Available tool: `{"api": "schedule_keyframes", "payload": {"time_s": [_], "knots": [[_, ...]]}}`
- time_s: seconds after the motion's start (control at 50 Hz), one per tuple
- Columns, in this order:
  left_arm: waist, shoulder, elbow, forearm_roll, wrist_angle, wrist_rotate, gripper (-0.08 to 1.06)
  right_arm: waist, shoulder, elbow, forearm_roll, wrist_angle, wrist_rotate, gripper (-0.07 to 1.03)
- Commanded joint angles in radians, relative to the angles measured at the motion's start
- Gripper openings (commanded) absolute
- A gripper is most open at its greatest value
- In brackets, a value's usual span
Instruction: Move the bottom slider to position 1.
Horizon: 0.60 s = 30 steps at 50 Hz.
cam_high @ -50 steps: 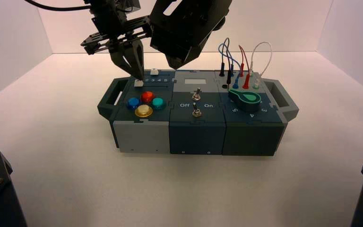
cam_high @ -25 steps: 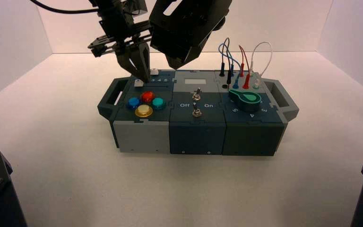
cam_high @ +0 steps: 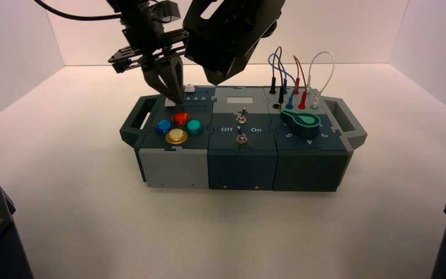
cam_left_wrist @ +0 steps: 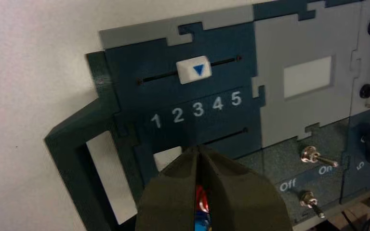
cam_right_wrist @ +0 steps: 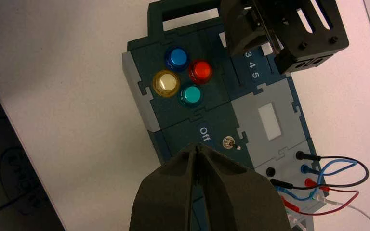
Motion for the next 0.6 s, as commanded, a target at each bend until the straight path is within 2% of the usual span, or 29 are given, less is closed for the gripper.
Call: {"api": "schedule_keyframes", "payload": {"time_s": [0.02,0.6], "knots": [[0.023,-0.021,0.000,0.006,-0.006,0.008,-0.03,0.008,-0.009,-0.028,-0.003,-0.005,0.006,-0.02],[0.026,-0.052,0.009,0.008,-0.002,0.006,-0.03,0.008,-0.008,-0.023,-0.009,0.005,0.005,-0.02]]}}
